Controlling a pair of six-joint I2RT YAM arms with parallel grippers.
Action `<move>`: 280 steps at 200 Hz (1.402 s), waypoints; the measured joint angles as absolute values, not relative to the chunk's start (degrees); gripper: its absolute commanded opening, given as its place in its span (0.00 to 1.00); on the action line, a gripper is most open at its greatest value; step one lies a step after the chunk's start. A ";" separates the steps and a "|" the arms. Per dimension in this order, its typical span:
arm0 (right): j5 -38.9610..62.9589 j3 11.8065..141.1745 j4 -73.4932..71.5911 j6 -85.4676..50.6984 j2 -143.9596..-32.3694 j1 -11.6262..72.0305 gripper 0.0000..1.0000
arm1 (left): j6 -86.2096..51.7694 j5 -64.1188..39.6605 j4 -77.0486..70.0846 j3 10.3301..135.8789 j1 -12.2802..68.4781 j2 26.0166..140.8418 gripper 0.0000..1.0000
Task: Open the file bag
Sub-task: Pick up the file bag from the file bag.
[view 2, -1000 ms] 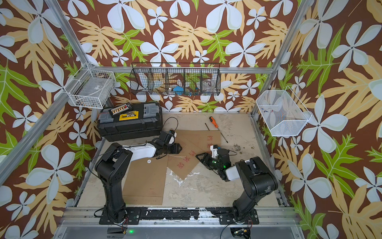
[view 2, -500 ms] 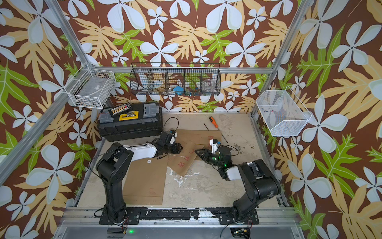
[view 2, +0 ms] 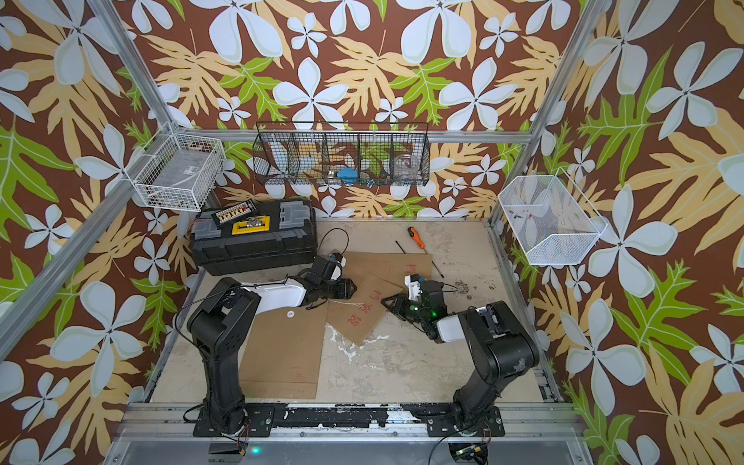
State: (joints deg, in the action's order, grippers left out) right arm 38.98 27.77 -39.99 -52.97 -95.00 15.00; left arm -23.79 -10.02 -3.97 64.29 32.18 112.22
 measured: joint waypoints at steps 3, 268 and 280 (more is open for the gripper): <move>38.72 27.90 -39.22 -52.36 -94.52 15.00 0.10 | -23.77 -10.17 -3.86 64.42 32.21 112.31 0.59; 12.19 51.24 16.19 -32.91 -41.95 15.05 0.00 | -21.19 -14.41 -0.78 71.61 33.50 80.75 1.00; 12.71 52.47 15.88 -33.43 -41.32 15.05 0.00 | -20.60 -13.56 -1.48 69.84 33.50 77.71 1.00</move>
State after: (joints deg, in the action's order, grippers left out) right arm 12.71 52.47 15.88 -33.43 -41.32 15.05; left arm -20.60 -13.56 -1.48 69.84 33.50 77.71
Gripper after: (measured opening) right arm 0.050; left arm 0.996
